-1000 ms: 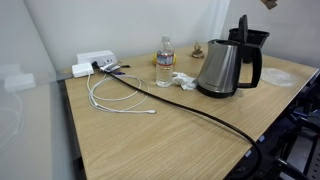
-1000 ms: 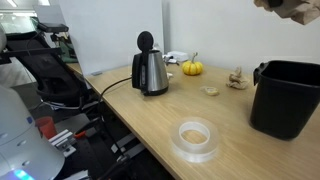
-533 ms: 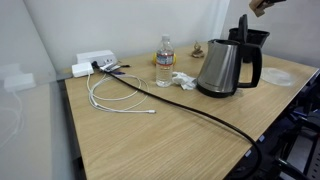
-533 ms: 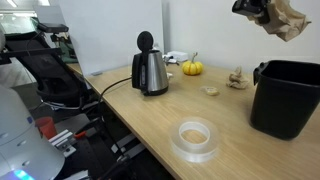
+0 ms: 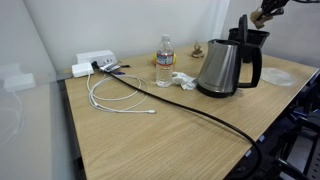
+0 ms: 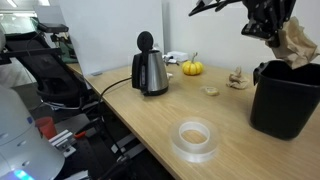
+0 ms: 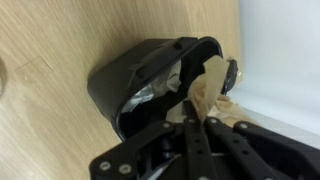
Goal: Put the brown paper bag in the black bin
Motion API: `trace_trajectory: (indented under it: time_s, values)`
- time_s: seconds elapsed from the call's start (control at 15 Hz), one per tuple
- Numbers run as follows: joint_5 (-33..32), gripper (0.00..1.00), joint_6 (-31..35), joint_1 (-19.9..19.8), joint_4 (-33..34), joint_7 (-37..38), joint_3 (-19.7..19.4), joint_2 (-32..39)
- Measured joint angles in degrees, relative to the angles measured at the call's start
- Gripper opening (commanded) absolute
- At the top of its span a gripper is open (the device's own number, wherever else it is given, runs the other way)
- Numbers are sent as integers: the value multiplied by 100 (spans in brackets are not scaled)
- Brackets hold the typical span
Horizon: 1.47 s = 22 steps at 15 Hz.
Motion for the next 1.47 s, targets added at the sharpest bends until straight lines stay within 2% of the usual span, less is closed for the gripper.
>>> trace_trajectory:
  time_s: [0.07,0.13,0.4,0.73,1.07,1.47]
  values:
    - [116,28,-14,1,40,-54,-12,100]
    - [208,32,-32,0,84,-88,-18,199]
    - [261,64,-56,-14,292,-94,-32,461]
    - [451,98,-71,-6,540,-190,-23,332]
    - [722,100,-94,-6,582,-407,-27,219]
    - [737,100,-294,-4,572,-670,-27,-57]
